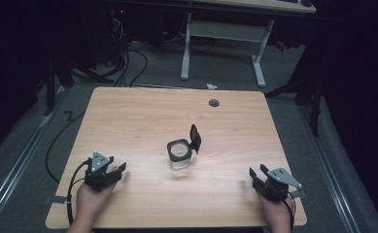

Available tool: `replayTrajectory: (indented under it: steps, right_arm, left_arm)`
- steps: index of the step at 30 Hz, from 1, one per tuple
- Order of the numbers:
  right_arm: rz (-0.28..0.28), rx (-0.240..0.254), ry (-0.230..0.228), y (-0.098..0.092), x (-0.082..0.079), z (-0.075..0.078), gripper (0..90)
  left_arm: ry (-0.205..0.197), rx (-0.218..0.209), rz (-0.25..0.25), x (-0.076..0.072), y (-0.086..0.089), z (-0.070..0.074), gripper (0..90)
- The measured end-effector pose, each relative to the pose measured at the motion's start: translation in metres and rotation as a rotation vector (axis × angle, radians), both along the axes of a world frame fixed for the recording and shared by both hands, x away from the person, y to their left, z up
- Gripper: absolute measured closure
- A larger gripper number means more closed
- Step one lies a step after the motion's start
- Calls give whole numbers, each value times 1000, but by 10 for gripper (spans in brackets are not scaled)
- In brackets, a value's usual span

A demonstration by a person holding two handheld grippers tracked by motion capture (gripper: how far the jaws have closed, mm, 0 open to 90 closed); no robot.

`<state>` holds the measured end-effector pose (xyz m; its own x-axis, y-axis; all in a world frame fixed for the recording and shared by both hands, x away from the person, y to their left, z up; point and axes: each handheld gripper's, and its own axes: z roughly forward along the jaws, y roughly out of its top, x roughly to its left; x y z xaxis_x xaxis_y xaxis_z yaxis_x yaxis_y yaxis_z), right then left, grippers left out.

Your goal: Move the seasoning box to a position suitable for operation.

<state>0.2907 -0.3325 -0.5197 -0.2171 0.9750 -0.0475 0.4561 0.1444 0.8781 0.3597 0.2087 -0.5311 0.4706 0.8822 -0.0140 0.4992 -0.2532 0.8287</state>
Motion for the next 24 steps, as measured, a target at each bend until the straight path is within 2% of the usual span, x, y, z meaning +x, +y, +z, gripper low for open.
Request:
replayTrajectory:
  steps: [11,15,24]
  right_arm:
    - [3,1,-6,0,0,1,529]
    - [10,-2,5,1,-1,0,538]
    - [26,-12,7,6,1,1,561]
  left_arm:
    - [4,0,2,0,1,0,437]
    - [-1,5,-2,-1,0,0,438]
    - [-7,-20,1,-2,3,1,440]
